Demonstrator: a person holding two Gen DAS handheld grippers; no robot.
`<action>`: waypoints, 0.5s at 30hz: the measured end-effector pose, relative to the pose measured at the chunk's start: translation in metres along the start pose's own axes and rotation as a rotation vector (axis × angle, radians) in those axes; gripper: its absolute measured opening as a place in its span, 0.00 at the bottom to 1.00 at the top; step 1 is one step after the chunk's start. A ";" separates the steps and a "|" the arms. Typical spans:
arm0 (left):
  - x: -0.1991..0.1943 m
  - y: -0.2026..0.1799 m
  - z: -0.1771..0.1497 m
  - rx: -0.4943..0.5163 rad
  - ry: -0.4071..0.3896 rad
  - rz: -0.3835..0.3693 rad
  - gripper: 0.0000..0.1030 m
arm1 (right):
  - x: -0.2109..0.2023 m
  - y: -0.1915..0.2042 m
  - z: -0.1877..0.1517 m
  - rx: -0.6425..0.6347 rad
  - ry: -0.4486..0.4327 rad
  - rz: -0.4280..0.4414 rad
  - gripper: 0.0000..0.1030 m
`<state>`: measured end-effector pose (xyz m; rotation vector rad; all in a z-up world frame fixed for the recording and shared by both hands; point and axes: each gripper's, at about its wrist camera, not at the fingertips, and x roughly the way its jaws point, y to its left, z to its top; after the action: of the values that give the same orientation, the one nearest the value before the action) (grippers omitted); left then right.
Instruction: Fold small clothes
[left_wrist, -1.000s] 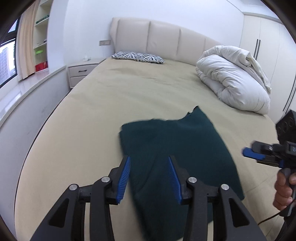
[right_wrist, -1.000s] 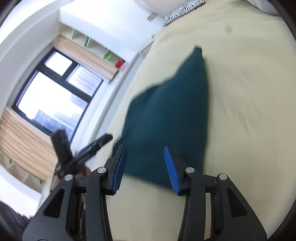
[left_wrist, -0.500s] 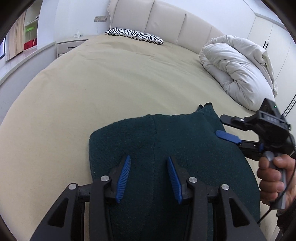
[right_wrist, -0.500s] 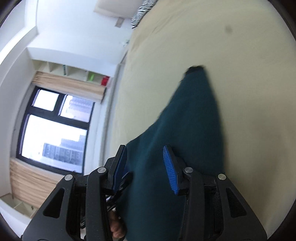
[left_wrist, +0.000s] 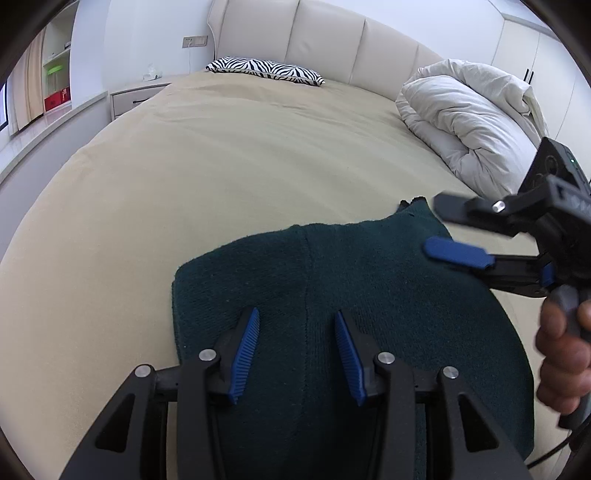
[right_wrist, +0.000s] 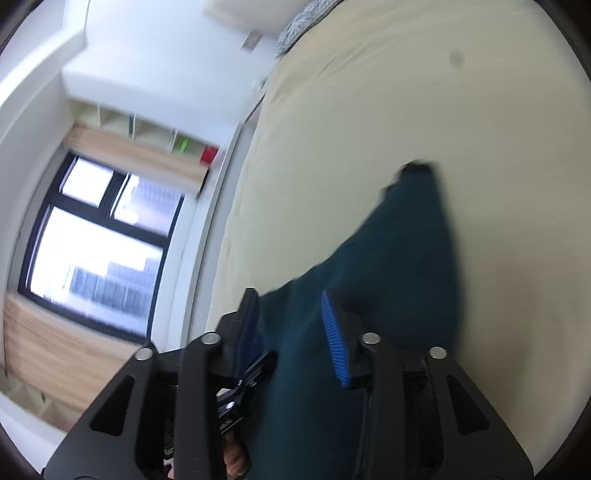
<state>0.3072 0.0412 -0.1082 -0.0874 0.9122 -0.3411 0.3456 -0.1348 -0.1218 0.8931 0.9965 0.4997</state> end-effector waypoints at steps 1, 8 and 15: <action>0.000 0.000 0.000 -0.001 0.000 -0.002 0.44 | 0.008 0.004 -0.004 -0.021 0.008 -0.036 0.46; 0.001 0.003 -0.001 -0.005 -0.009 -0.015 0.45 | -0.016 -0.043 0.002 0.109 -0.093 -0.105 0.42; 0.002 0.002 -0.001 -0.006 -0.010 -0.016 0.44 | -0.076 -0.016 -0.042 0.022 -0.143 0.116 0.47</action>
<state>0.3076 0.0428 -0.1107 -0.1021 0.9027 -0.3522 0.2723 -0.1813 -0.1074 0.9966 0.8250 0.5159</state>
